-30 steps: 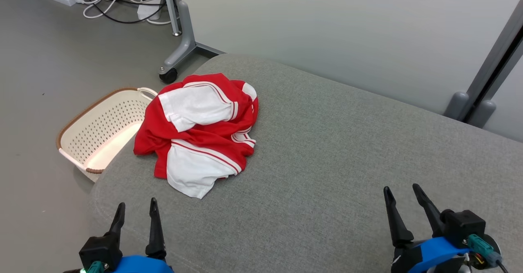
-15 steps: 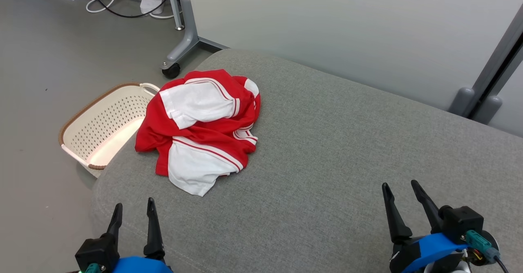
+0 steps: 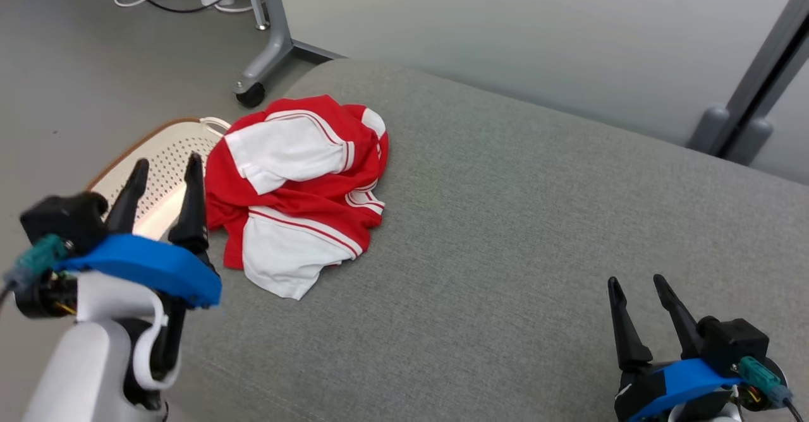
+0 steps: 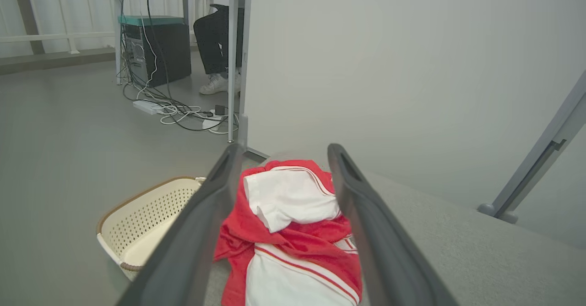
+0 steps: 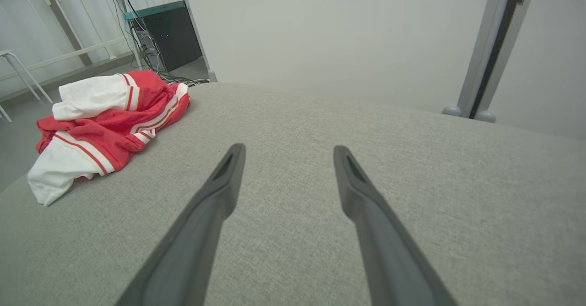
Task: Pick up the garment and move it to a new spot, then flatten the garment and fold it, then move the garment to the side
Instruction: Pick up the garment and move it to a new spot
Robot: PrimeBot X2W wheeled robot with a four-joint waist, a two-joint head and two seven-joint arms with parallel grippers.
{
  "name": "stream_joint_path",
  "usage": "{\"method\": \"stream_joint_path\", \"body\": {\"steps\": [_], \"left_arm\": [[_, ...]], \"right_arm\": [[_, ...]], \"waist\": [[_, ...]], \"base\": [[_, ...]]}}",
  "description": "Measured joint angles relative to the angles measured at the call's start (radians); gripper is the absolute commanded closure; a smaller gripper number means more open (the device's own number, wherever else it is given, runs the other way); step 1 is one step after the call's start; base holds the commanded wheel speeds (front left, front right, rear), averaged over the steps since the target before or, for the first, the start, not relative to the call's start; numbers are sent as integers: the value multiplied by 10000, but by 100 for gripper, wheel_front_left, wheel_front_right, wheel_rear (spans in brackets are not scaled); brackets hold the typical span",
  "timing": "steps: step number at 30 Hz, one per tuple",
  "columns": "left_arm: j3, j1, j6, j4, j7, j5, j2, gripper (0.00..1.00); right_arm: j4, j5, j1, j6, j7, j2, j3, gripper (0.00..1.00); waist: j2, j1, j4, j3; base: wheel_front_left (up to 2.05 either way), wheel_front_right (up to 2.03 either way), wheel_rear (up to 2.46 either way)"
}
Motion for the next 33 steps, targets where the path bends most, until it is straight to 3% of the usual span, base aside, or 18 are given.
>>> {"method": "stream_joint_path", "body": {"steps": [7,15,22,33], "left_arm": [[915,-1582,-140,533,1557,-982,872,0],[1935,-2500,-98,1685,2633,-1992,1641,0],[2477,-2890,42,2339,3325,-2146,2652,0],[2872,-3352,230,3814,3864,-2499,3110,0]], "right_arm": [[-217,-88,-406,0,59,4,107,0],[-640,-546,-773,0,244,-8,-69,0],[-1310,-817,-992,0,424,-10,-125,0],[-1914,-713,-1162,-2,514,-10,130,0]], "waist": [[0,1,-766,750],[3,3,-2043,1924],[3,3,-3166,3026],[3,2,-4655,4214]], "base": [[0,0,0],[0,0,0],[0,0,0],[0,0,0]]}}
